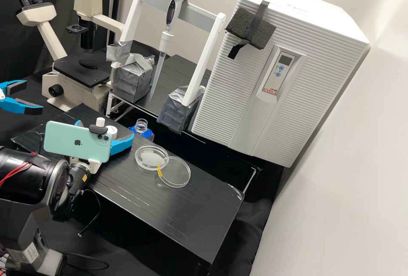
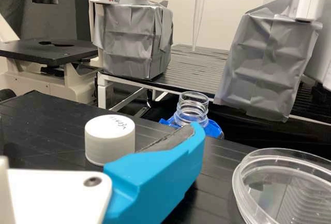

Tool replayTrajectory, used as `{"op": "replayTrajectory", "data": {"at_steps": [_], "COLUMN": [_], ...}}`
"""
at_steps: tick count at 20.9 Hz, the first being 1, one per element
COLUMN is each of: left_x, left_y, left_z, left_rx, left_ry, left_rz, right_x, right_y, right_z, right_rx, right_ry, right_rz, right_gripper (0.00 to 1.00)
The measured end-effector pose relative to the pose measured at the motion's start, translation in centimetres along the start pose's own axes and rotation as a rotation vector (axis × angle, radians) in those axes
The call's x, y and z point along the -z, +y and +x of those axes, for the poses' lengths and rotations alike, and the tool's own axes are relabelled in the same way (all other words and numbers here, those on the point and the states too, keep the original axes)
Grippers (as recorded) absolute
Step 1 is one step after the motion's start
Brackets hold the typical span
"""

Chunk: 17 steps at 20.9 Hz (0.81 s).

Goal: Close the bottle

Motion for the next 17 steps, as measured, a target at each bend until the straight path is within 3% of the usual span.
{"op": "replayTrajectory", "data": {"at_steps": [17], "left_x": [-0.17], "left_y": [-0.27], "left_z": [-0.13], "left_rx": [0.010], "left_ry": [-0.003], "left_rz": [0.001], "right_x": [-0.09], "right_y": [-0.14], "right_z": [-0.04], "right_rx": [0.007], "right_ry": [-0.004], "right_rz": [-0.001], "right_gripper": [0.00]}}
